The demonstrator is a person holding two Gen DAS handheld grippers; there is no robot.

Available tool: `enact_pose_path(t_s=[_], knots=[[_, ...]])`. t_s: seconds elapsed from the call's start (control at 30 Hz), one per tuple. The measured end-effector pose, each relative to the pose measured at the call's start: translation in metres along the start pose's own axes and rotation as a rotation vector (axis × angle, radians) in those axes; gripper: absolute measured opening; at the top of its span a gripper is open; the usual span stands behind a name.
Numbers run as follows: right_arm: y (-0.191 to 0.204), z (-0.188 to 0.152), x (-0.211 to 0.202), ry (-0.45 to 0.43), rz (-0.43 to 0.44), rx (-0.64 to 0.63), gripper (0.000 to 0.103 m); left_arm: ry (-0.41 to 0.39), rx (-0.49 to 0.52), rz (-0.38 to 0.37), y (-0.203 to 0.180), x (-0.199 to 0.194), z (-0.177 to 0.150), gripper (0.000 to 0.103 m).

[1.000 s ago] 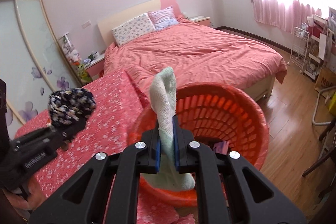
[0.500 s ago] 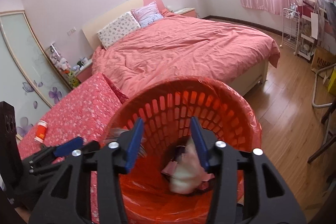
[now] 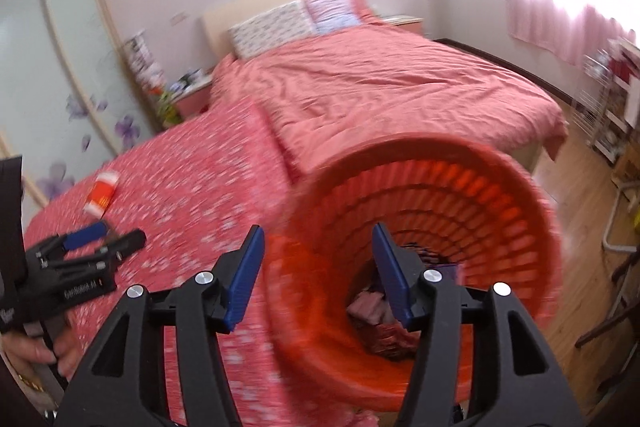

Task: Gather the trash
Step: 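Grasp the paper cup with the left tool while the right tool grasps the brown plastic piece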

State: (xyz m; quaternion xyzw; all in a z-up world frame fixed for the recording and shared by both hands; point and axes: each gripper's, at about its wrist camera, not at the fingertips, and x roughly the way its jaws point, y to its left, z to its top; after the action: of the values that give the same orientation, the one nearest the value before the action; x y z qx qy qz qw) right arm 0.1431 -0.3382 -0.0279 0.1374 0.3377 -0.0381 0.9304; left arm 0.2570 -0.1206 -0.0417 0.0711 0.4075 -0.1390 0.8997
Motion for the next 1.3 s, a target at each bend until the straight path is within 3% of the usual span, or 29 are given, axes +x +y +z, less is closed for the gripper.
enact_pose_path(t_s=[0.4,0.5,0.6,0.73,0.83,1.0,1.17,1.3], knots=[[0.165,-0.016,0.056,0.153,0.226,-0.258,0.056,0.000,-0.218,0.288,0.186,-0.024,-0.044,0.088],[0.198,-0.019,0.072,0.190,0.273,-0.306,0.056,0.005,-0.265,0.289,0.215,-0.029,-0.055,0.088],[0.219,-0.021,0.091,0.225,0.256,-0.342,0.056,0.011,-0.297,0.279,0.238,-0.033,-0.063,0.088],[0.229,-0.023,0.109,0.272,0.207,-0.374,0.055,0.019,-0.318,0.255,0.248,-0.032,-0.068,0.088],[0.233,-0.025,0.104,0.243,0.167,-0.411,0.043,0.015,-0.330,0.240,0.254,-0.032,-0.068,0.088],[0.222,-0.032,0.093,0.228,0.151,-0.394,0.033,0.005,-0.341,0.224,0.249,-0.025,-0.058,0.088],[0.192,-0.031,0.079,0.195,0.040,-0.326,0.031,-0.009,-0.334,0.206,0.233,-0.013,-0.033,0.089],[0.171,-0.024,0.080,0.213,0.038,-0.241,0.031,-0.012,-0.330,0.194,0.217,0.008,0.001,0.095]])
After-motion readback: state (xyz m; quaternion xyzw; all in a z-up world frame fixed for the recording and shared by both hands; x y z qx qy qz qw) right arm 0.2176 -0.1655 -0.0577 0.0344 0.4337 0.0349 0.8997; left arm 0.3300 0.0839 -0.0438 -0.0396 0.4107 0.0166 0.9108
